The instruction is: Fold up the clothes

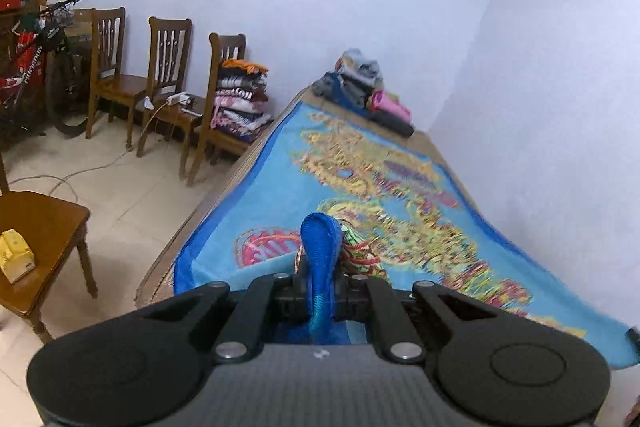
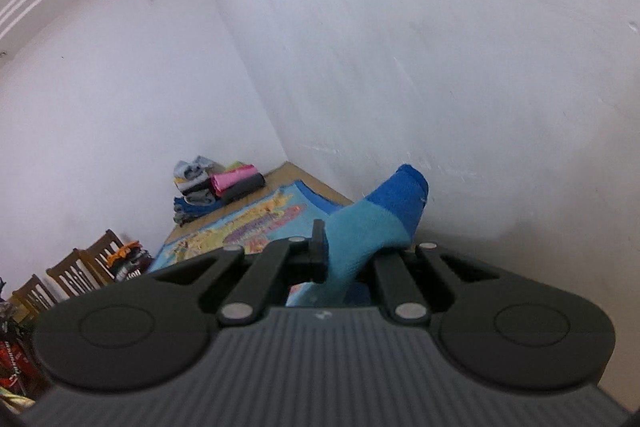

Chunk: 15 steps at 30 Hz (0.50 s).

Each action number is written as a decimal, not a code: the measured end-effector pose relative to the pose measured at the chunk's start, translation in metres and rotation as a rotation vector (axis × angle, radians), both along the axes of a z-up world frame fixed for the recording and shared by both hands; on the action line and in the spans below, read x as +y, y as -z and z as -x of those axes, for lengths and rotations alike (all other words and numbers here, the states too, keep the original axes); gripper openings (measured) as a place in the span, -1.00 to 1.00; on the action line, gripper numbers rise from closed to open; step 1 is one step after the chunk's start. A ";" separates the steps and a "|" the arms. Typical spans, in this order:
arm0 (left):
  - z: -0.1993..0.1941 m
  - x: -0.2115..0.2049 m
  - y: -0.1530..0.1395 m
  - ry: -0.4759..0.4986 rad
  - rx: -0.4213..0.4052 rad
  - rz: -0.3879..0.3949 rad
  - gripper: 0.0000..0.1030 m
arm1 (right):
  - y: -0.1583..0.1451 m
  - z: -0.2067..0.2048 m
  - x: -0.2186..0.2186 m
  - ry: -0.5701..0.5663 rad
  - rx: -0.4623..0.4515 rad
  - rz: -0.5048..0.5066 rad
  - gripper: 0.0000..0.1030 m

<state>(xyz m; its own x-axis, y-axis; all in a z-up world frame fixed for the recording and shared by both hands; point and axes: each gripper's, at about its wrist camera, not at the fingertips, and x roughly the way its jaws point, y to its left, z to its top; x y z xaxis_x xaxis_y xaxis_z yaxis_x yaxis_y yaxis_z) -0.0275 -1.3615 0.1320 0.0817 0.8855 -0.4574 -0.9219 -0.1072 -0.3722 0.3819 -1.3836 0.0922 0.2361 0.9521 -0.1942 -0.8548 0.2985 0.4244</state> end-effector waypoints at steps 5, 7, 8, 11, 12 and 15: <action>-0.004 -0.006 -0.023 0.049 -0.045 -0.103 -0.85 | 0.000 0.000 0.007 0.075 -0.009 0.015 -0.90; -0.007 0.001 -0.033 0.057 -0.055 -0.144 -0.85 | -0.004 -0.002 0.016 0.133 -0.002 0.028 -0.89; -0.009 0.007 -0.038 0.059 -0.055 -0.161 -0.85 | -0.006 -0.005 0.021 0.161 -0.002 0.035 -0.89; -0.015 0.028 -0.051 0.063 -0.052 -0.208 -0.85 | -0.014 -0.007 0.041 0.209 -0.046 0.065 -0.89; -0.017 0.036 -0.054 0.062 -0.048 -0.220 -0.85 | -0.015 -0.006 0.048 0.216 -0.063 0.077 -0.89; -0.021 0.072 -0.060 0.051 -0.012 -0.237 -0.85 | -0.015 -0.007 0.075 0.208 -0.095 0.112 -0.89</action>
<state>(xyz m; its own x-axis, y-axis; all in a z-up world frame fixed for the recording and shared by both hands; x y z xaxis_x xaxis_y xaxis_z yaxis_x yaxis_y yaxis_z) -0.0064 -1.2899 0.1923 0.1337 0.9625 -0.2359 -0.9192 0.0315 -0.3925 0.3886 -1.3081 0.1067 0.4474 0.8548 -0.2631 -0.8044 0.5131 0.2993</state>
